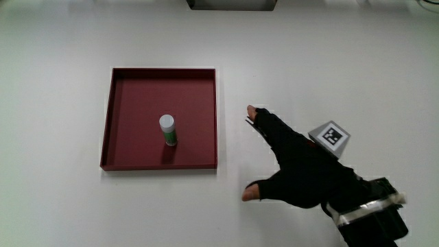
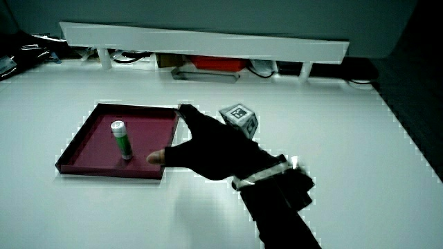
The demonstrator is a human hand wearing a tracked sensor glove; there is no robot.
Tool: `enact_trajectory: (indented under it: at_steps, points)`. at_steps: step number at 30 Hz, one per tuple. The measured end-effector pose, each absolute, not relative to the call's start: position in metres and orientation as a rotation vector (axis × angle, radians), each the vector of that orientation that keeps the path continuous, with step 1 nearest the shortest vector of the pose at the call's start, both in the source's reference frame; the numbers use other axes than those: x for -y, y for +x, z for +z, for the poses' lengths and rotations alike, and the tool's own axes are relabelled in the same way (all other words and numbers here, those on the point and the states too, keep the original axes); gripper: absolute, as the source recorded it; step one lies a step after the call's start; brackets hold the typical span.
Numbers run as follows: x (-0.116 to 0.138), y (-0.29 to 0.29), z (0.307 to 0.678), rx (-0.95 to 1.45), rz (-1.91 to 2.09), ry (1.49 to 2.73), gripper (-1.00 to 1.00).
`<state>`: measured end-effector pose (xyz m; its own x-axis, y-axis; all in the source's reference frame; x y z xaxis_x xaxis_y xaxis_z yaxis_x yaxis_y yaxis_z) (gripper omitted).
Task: Pick glue stick
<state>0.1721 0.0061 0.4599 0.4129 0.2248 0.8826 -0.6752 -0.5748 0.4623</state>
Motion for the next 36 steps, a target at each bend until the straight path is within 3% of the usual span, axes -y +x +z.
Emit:
enact_trajectory:
  at_steps: [15, 36]
  points:
    - [0.010, 0.128, 0.508, 0.361, 1.416, 1.637, 0.00]
    - [0.015, 0.055, 0.556, 0.319, 1.405, 1.592, 0.00]
